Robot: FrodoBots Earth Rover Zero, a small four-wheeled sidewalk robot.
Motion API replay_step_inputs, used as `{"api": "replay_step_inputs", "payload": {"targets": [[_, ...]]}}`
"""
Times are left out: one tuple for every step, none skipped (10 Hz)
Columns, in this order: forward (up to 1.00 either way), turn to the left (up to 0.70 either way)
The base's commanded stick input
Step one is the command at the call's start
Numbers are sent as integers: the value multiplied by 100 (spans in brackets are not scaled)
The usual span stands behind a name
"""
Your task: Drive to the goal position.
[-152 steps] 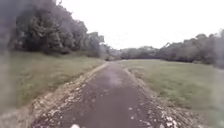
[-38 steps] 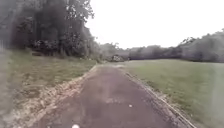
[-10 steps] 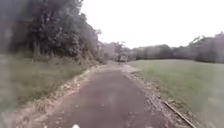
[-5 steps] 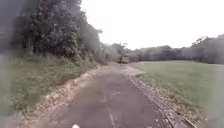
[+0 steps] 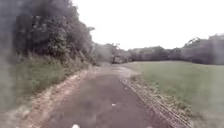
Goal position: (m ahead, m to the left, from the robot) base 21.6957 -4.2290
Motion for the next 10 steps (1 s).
{"api": "replay_step_inputs", "payload": {"targets": [[100, 0], [100, 0], [100, 0], [100, 0], [100, 0], [100, -28], [100, -40], [100, -40], [100, -40], [100, -40]]}}
